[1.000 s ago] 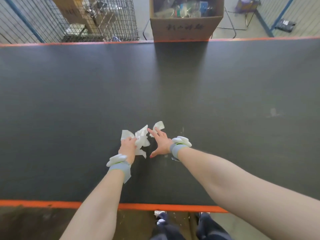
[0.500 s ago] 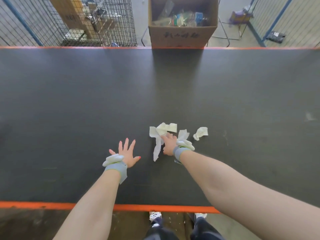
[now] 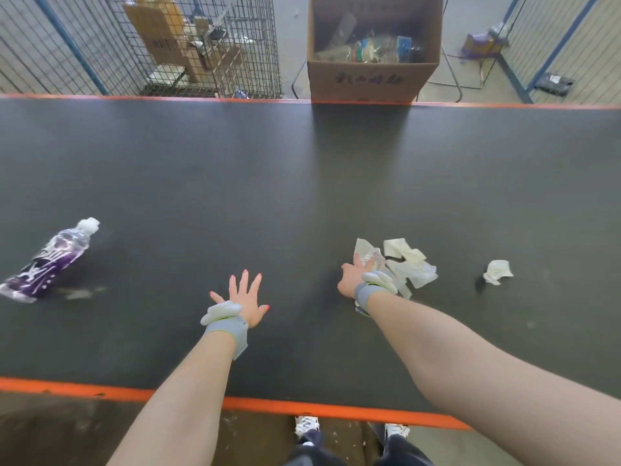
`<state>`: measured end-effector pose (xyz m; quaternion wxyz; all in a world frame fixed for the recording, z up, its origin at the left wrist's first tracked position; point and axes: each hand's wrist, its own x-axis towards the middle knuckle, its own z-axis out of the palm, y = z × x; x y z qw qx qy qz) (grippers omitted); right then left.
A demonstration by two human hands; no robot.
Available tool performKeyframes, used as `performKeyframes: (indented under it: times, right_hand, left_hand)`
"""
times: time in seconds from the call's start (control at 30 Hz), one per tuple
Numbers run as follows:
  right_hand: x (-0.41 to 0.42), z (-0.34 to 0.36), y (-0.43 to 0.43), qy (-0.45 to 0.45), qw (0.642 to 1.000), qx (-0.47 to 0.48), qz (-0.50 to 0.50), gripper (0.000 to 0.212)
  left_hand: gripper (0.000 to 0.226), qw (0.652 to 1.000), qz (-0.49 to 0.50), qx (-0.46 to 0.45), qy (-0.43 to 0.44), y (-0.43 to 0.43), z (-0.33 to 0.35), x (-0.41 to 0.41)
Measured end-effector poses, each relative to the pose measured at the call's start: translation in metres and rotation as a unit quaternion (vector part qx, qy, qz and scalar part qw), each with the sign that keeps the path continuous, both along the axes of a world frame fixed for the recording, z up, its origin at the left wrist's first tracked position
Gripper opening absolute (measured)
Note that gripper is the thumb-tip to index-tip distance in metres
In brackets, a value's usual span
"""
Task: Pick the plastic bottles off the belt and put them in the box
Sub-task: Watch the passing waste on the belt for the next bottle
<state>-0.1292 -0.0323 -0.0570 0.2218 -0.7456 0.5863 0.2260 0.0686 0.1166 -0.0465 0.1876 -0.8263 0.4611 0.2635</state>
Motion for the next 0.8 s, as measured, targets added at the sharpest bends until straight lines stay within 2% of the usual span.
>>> performKeyframes:
  times: [0.1, 0.23, 0.37, 0.53, 0.63, 0.8]
  right_hand:
    - [0.000, 0.001, 0.000, -0.057, 0.997, -0.019, -0.038, 0.062]
    - [0.018, 0.013, 0.000, -0.088, 0.996, -0.015, -0.019, 0.077]
    - [0.039, 0.021, 0.005, -0.132, 0.991, 0.005, 0.008, 0.079]
    - [0.060, 0.019, 0.009, -0.144, 0.988, 0.025, 0.055, 0.083]
    - [0.066, 0.018, 0.011, -0.139, 0.987, 0.034, 0.078, 0.086]
    - [0.067, 0.011, 0.006, -0.112, 0.988, 0.051, 0.092, 0.089]
  left_hand:
    - [0.072, 1.000, 0.006, 0.005, -0.019, 0.004, 0.001, 0.006]
    - [0.078, 0.998, 0.020, -0.022, -0.052, 0.004, 0.009, 0.013]
    - [0.085, 0.994, 0.050, -0.087, -0.054, 0.009, 0.014, 0.021]
    - [0.094, 0.985, 0.103, -0.108, -0.081, 0.021, 0.020, 0.047]
    - [0.096, 0.981, 0.142, -0.112, -0.064, 0.020, 0.019, 0.056]
    - [0.094, 0.980, 0.148, -0.115, -0.065, 0.006, 0.010, 0.054]
